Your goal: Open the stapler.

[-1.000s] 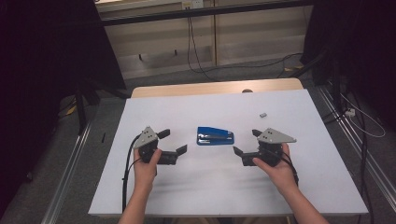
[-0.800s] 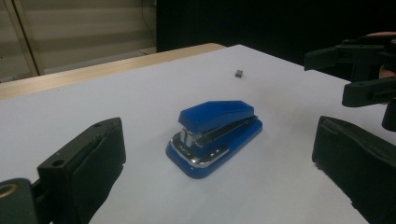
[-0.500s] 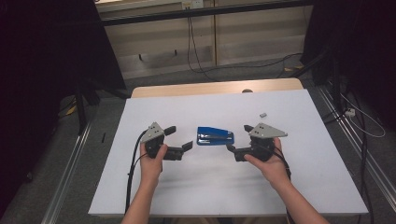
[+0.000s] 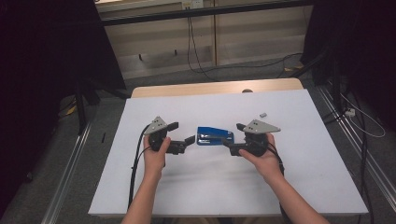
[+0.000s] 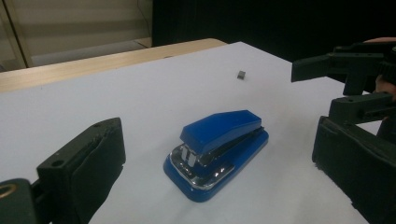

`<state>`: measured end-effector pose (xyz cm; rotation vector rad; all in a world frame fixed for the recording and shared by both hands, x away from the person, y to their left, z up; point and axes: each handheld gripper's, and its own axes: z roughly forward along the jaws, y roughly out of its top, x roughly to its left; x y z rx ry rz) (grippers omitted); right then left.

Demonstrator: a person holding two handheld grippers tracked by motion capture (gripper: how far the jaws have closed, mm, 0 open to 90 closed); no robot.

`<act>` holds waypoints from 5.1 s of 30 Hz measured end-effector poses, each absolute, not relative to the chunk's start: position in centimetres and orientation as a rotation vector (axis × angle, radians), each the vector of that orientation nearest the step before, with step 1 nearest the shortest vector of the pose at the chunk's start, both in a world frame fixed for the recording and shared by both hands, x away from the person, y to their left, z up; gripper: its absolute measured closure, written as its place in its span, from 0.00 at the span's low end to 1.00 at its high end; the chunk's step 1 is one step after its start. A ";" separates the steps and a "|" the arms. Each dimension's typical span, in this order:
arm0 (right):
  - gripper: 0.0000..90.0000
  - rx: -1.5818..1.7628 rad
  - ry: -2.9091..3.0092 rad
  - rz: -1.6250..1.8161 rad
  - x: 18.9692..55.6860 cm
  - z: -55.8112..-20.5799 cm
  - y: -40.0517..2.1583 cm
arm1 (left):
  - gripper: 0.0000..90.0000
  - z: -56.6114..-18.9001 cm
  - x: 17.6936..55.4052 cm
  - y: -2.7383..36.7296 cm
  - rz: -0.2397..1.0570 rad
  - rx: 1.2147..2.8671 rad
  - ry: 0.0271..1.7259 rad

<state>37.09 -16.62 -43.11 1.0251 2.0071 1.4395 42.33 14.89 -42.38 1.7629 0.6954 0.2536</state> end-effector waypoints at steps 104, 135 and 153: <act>1.00 0.903 2.295 1.238 41.9 -46.6 -9.3 | 1.00 -43.4 46.2 11.8 0.141 1.978 0.665; 1.00 0.943 2.105 1.319 41.6 -45.7 -8.0 | 0.99 -43.9 46.4 11.8 0.160 1.967 0.651; 1.00 0.928 2.076 1.275 41.3 -45.2 -8.1 | 1.00 -45.0 46.7 11.0 0.180 1.994 0.648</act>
